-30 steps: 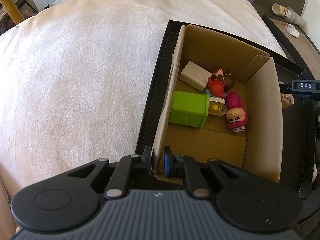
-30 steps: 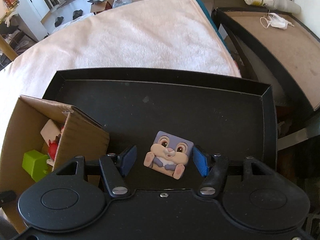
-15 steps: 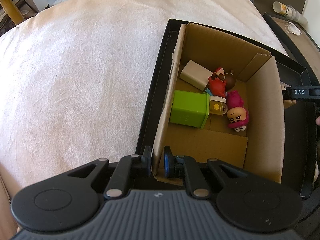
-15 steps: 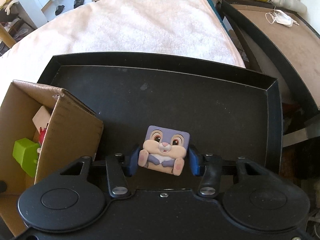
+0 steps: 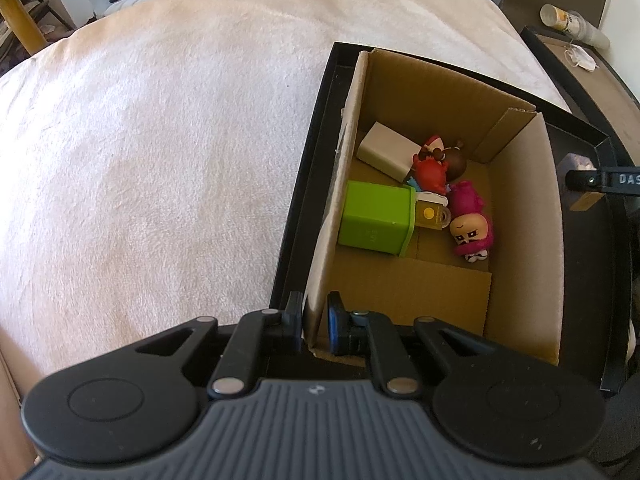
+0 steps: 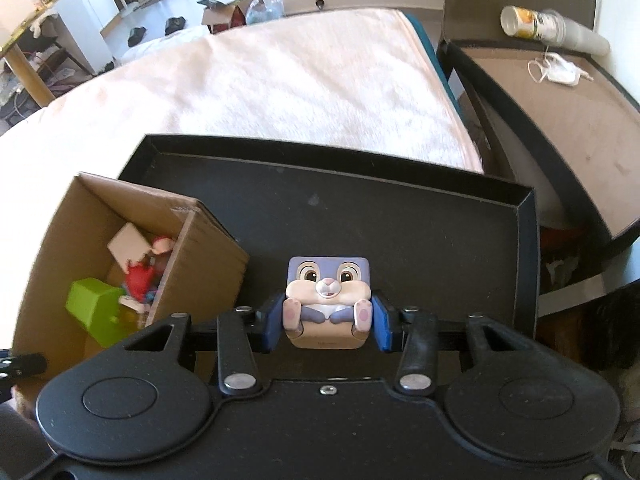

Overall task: Organize rigid objects
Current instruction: 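Lift the bunny cube and carry it over the box with the right gripper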

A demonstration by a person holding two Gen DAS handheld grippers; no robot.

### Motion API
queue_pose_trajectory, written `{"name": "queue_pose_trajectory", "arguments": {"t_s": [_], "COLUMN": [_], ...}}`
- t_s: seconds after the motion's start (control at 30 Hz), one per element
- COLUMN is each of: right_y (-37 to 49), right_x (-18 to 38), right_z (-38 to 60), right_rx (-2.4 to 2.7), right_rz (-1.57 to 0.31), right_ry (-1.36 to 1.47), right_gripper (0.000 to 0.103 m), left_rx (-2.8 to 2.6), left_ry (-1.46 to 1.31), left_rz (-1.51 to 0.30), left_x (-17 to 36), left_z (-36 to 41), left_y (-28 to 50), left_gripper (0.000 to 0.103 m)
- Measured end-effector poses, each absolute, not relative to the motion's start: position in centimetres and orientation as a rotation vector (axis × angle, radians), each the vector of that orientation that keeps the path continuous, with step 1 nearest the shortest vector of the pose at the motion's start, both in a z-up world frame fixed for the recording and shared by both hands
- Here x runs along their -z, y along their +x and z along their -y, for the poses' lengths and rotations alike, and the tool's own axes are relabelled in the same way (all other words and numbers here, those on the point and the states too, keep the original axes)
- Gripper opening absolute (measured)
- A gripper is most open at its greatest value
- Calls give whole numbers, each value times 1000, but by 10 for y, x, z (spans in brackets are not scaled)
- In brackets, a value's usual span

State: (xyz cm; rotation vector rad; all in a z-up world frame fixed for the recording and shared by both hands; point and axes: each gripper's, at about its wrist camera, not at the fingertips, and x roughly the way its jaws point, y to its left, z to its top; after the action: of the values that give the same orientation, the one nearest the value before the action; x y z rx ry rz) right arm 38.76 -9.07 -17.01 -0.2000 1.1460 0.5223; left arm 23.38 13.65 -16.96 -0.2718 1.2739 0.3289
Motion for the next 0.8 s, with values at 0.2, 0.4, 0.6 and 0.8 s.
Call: {"name": "queue_pose_trajectory", "arguments": {"t_s": [0.2,0.4,0.6,0.8], "right_y": [381,373,366,358], "right_x": [147,127,113,103], "right_z": [89,82,74,64], "right_rx": [-541,-568,-586,-610], "right_rz": [-1099,-1055,-1029,-1013], "right_ry": [-200,-206,-215,-219], "right_gripper": [43,43,43,43], "left_rx": [-325,-321,-319,-313], "left_ry": [-272,-275,-280,-284], "left_rz": [-1264,-1258,-1254,-1248], "left_x": [167,166,165,165], "left_z": [-136,-137,-138,-139], "left_y": [232,230,229,227], "left_gripper": [12,12,12,12]}}
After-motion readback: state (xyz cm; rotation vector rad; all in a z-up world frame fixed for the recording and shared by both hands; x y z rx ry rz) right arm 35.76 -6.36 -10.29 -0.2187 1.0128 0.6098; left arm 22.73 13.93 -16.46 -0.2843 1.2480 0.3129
